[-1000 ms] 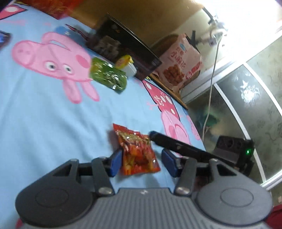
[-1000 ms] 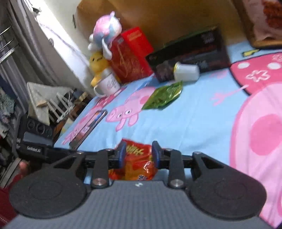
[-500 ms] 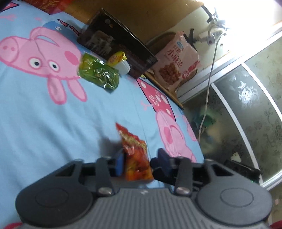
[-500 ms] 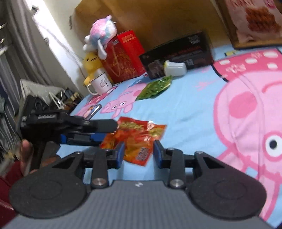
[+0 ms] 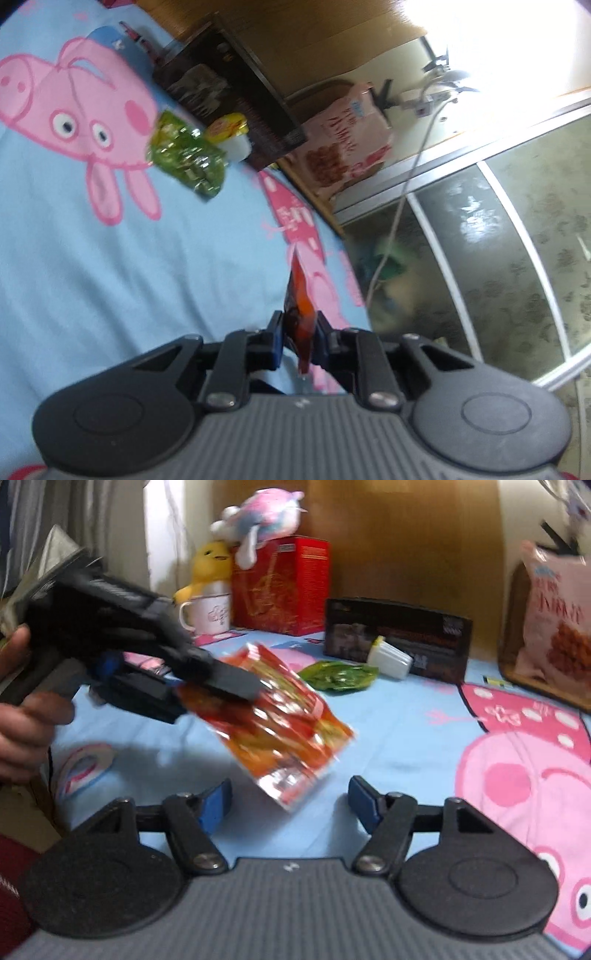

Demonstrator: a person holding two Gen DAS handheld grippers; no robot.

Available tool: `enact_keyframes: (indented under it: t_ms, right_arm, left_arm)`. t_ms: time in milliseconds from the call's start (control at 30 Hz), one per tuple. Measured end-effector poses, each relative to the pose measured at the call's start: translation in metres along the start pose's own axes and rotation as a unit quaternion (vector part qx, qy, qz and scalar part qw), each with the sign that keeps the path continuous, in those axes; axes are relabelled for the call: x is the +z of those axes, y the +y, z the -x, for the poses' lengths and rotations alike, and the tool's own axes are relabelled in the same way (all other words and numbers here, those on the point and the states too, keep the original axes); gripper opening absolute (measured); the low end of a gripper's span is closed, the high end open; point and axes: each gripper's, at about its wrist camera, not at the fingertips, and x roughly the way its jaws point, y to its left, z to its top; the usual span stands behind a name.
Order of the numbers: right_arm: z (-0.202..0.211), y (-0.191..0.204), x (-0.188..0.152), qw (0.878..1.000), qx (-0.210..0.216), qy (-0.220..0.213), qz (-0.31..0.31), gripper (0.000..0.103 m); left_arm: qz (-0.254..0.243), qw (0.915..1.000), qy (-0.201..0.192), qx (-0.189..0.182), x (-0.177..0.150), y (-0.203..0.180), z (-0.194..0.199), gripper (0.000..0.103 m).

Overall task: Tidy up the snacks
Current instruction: 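Grasp the red-orange spicy snack bag with the right gripper and lift it, then carry the red-orange bag into the tin box and open the right gripper, then grasp the white yogurt cup with yellow lid using the right gripper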

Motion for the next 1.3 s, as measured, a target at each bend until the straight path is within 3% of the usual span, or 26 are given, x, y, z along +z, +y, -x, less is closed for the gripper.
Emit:
enact_keyframes:
  t_ms: [67,100,133,333,500,667,800,867,933,1067,1200,1300]
  right_arm:
    - [-0.001,-0.007,0.006,0.999,0.024,-0.001,-0.032,0.047]
    - [-0.002,-0.011,0.009,0.998,0.041,-0.001,-0.047,0.03]
    - [-0.003,-0.014,0.012,0.997,0.053,-0.002,-0.057,0.028]
    - [-0.002,-0.02,0.046,0.998,0.026,-0.053,-0.036,0.028]
    - [-0.018,-0.051,0.097,0.995,0.012,-0.097,-0.03,0.028]
    - [-0.065,-0.087,0.145,0.995,-0.004,-0.097,-0.033,0.029]
    - [-0.101,-0.105,0.162,0.995,-0.047,-0.082,-0.03,0.03]
    - [-0.112,-0.115,0.163,0.993,-0.078,-0.074,-0.038,0.031]
    - [-0.109,-0.124,0.158,0.99,-0.097,-0.08,-0.062,0.036]
    - [-0.077,-0.136,0.132,0.985,-0.061,-0.102,-0.127,0.038]
    - [-0.075,-0.124,0.108,0.985,-0.01,-0.067,-0.158,0.04]
    - [-0.094,-0.11,0.108,0.986,-0.007,-0.042,-0.162,0.061]
  left_arm:
    - [-0.005,1.0,0.002,-0.003,0.002,-0.003,0.0,0.016]
    - [-0.009,0.9999,0.004,-0.003,0.003,-0.005,-0.001,0.016]
    - [-0.013,0.9999,0.004,-0.003,0.004,-0.008,-0.002,0.017]
    - [-0.081,0.9966,-0.004,0.019,0.048,-0.04,-0.009,0.018]
    - [-0.161,0.9851,-0.037,0.047,0.112,-0.075,-0.026,0.021]
    - [-0.161,0.9801,-0.063,0.097,0.175,-0.069,-0.058,0.023]
    - [-0.169,0.969,-0.077,0.162,0.205,-0.058,-0.094,0.031]
    - [-0.182,0.958,-0.077,0.208,0.21,-0.054,-0.11,0.042]
    - [-0.192,0.9491,-0.083,0.235,0.208,-0.052,-0.114,0.045]
    - [-0.192,0.9535,-0.109,0.206,0.188,-0.049,-0.085,0.048]
    - [-0.177,0.9566,-0.131,0.19,0.16,-0.045,-0.051,0.053]
    - [-0.149,0.9604,-0.129,0.197,0.138,-0.036,-0.037,0.053]
